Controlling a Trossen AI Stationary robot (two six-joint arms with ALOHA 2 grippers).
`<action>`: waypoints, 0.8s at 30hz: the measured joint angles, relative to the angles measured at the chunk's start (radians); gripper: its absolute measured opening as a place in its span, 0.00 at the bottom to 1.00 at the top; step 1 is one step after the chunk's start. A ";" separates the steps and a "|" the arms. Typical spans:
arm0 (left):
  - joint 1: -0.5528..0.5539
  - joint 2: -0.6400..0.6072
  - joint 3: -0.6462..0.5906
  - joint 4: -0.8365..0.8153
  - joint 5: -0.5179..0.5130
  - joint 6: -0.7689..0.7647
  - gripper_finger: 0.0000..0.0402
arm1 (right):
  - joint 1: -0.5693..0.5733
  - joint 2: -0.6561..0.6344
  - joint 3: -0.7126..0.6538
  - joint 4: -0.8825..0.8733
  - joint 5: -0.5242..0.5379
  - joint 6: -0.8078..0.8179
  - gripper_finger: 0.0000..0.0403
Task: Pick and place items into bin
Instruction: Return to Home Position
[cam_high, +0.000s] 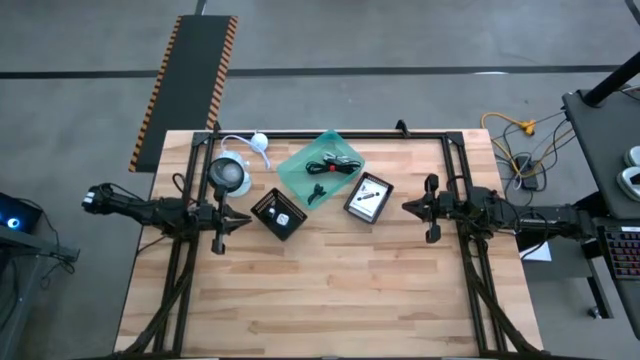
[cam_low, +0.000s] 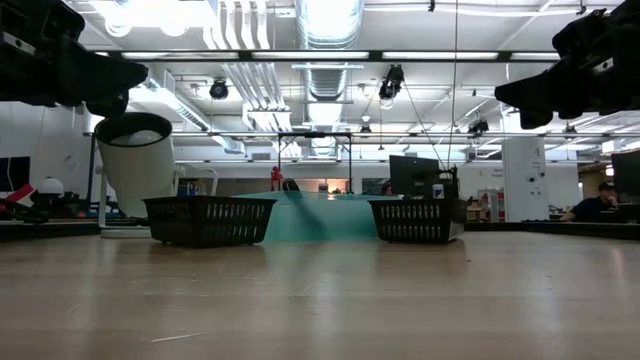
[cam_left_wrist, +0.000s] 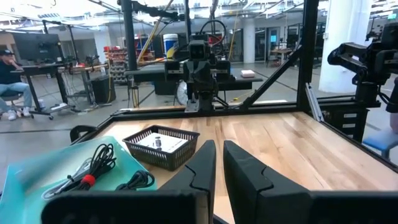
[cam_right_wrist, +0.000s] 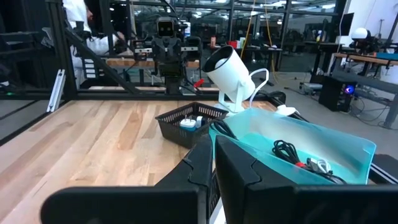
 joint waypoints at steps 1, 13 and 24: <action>0.000 0.000 0.000 0.000 0.000 0.000 0.04 | 0.000 0.000 0.000 0.000 0.000 -0.004 0.02; 0.000 0.000 0.000 0.001 0.001 0.000 0.04 | 0.000 0.000 0.000 0.000 0.000 0.000 0.02; 0.000 0.000 0.000 0.001 0.001 0.000 0.04 | 0.000 0.000 0.000 0.000 0.000 -0.008 0.02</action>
